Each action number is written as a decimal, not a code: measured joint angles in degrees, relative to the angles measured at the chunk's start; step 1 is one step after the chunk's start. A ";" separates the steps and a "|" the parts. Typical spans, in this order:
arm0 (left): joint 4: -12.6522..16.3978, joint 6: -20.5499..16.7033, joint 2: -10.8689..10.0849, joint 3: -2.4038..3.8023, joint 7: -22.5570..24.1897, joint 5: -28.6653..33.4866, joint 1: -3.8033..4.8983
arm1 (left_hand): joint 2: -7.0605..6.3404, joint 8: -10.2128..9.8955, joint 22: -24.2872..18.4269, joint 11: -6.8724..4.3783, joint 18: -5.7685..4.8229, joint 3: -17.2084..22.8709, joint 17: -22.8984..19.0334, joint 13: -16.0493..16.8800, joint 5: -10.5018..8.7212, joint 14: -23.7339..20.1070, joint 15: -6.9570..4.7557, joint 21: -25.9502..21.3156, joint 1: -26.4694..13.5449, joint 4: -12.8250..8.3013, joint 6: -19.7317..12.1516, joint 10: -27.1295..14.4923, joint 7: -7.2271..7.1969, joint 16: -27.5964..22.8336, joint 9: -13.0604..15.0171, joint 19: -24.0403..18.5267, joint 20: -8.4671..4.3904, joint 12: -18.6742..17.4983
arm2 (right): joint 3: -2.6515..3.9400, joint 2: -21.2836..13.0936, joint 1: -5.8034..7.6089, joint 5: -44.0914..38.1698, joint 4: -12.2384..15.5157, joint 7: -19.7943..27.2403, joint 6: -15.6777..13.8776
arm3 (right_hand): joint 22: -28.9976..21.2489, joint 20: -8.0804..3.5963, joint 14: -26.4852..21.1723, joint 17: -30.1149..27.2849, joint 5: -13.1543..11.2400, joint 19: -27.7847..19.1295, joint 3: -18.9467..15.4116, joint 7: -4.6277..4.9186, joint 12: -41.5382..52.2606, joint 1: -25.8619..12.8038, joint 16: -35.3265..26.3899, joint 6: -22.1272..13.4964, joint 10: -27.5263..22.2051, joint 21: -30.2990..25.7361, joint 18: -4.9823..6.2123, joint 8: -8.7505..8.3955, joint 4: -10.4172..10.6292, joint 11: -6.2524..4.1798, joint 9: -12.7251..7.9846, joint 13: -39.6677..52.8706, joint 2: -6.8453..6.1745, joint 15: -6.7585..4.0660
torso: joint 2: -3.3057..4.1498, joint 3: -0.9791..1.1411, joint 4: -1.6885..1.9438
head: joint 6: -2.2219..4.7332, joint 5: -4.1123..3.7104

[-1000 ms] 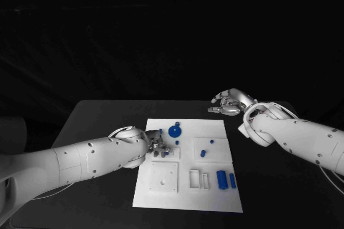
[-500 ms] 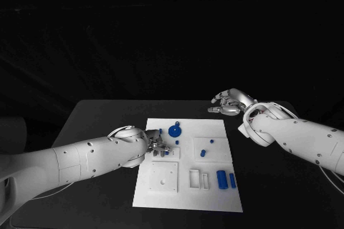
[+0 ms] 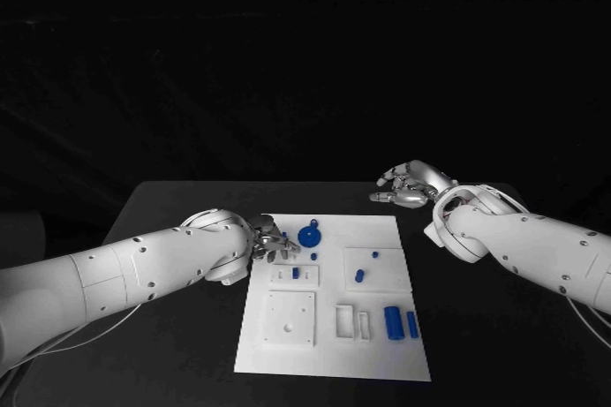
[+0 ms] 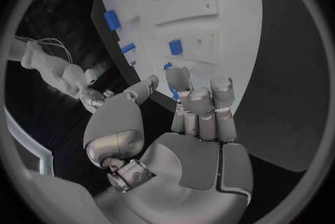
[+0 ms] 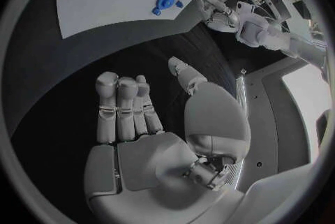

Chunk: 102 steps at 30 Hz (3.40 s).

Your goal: Assemble the parts on the task board

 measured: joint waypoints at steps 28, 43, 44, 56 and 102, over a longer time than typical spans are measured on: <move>-23.47 10.21 10.78 0.90 -0.36 5.11 4.72 | 0.65 -1.95 -0.95 2.48 -0.20 -2.24 -1.46 -1.45 0.00 -2.85 2.27 -1.57 2.54 0.22 -5.93 -3.68 2.25 -3.27 -0.81 -2.89 1.21 -3.01 | 0.00 0.70 -0.01 1.23 -0.27 0.14 0.00 | 0.04 -0.03 -0.01 -0.04 0.44 0.25 -0.31 0.04 0.23 -0.28 0.00 -0.20 0.00 -0.22 0.00 0.00 -0.01 0.00 -0.04 -0.14 0.19 0.01 | 0.62 -0.09 -0.56 | 1.81 0.88; -28.69 13.28 13.63 0.81 -0.24 3.13 3.97 | 5.25 -2.22 -0.56 2.77 -0.45 -9.88 -1.45 -1.34 0.00 -3.99 2.58 -1.79 1.71 -4.04 -7.47 -4.82 2.75 -3.31 -0.98 -4.53 2.03 -3.01 | 0.01 0.46 0.02 3.22 0.19 0.14 0.02 | 0.10 -0.03 -0.02 -0.04 0.67 0.24 -0.47 0.04 0.23 -0.50 0.00 -0.21 0.00 -0.22 0.00 0.00 0.15 0.00 -0.03 -0.19 0.42 0.02 | 1.48 -0.47 -1.00 | 1.96 0.81; -28.84 13.37 13.74 0.81 -0.24 3.07 3.93 | 5.33 -2.21 -0.56 2.77 -0.45 -9.88 -1.45 -1.34 0.00 -3.99 2.59 -1.79 1.63 -4.04 -7.47 -4.82 2.75 -3.31 -0.97 -4.53 2.03 -3.01 | 0.01 0.45 0.02 3.28 0.19 0.14 0.02 | 0.09 -0.02 -0.02 -0.04 0.67 0.24 -0.47 0.04 0.23 -0.50 0.00 -0.21 0.00 -0.22 0.00 0.00 0.15 0.00 -0.03 -0.19 0.42 0.02 | 1.53 -0.51 -1.03 | 1.96 0.81; -29.91 14.47 14.70 0.85 0.34 2.73 3.79 | 7.83 -1.19 -0.47 2.75 0.42 -10.65 -1.45 -1.34 0.00 -4.20 2.37 -1.79 3.61 -6.30 -6.16 -4.82 2.19 -3.29 -0.83 -4.53 2.05 -3.01 | 0.01 0.57 0.04 3.60 0.19 0.13 0.02 | 0.09 -0.02 -0.03 -0.03 0.67 0.23 -0.47 -0.03 0.23 -0.49 0.00 -0.33 0.00 -0.22 0.00 0.00 0.15 0.00 -0.07 -0.18 0.42 0.03 | 1.74 -0.65 -1.06 | 1.81 0.87; -31.10 14.95 14.58 0.77 3.14 3.78 3.38 | 15.43 0.68 -0.41 1.51 0.45 -9.82 -1.51 -1.78 0.90 -3.64 1.42 -1.79 9.45 -13.03 -2.04 -3.96 1.22 -2.38 -1.35 -4.52 2.05 -3.01 | 0.01 0.73 0.04 3.69 0.13 0.13 0.03 | 0.19 -0.05 -0.03 -0.03 0.67 0.03 -0.47 -0.18 0.44 -0.72 0.00 -0.20 0.00 -0.22 0.00 0.00 0.15 0.00 -0.05 -0.29 0.64 0.03 | 1.76 -0.66 -1.00 | 1.21 0.62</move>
